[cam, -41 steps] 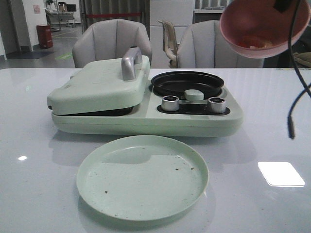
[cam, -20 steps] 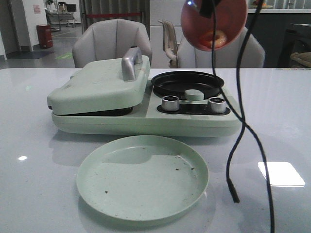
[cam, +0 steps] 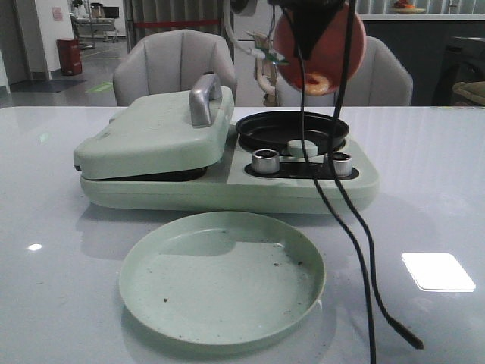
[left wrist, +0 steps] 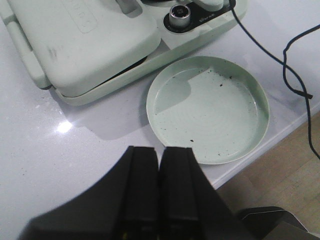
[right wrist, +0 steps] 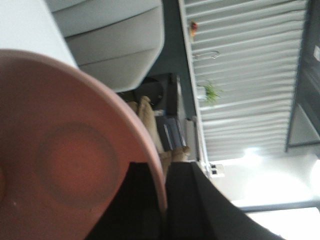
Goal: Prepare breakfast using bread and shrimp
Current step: 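Tilt the pink bowl to pour the shrimp into the pan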
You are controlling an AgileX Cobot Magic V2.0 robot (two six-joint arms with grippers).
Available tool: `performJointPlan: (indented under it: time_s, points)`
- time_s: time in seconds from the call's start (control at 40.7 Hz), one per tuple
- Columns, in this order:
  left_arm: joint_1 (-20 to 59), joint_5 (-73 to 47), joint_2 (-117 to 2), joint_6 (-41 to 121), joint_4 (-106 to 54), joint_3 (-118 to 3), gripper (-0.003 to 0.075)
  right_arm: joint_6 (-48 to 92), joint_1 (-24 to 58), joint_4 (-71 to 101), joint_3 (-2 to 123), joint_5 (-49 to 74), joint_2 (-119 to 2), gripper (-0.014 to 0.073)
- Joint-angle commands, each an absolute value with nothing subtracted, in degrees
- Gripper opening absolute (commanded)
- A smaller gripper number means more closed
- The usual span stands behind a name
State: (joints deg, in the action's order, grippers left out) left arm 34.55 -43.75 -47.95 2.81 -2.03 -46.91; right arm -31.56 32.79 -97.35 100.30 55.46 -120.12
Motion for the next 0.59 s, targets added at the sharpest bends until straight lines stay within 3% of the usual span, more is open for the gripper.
performJointPlan:
  time_s: [0.0,0.197,0.565]
  points:
    - [35.0,-39.5,-47.4,2.3,-1.9,-48.4,0.0100,-30.6,33.7,-103.1,106.1,60.4,-115.8,0.0044]
    - [35.0,-39.4,-47.4,2.3,-1.8,-48.4,0.0100,-31.6,33.2,-103.1,105.9,58.6,-118.2,0.0044]
    - [35.0,-39.4,-47.4,2.3,-1.4,-48.4,0.0100,-33.1,33.2,-96.8,106.6,65.9,-117.7,0.0044]
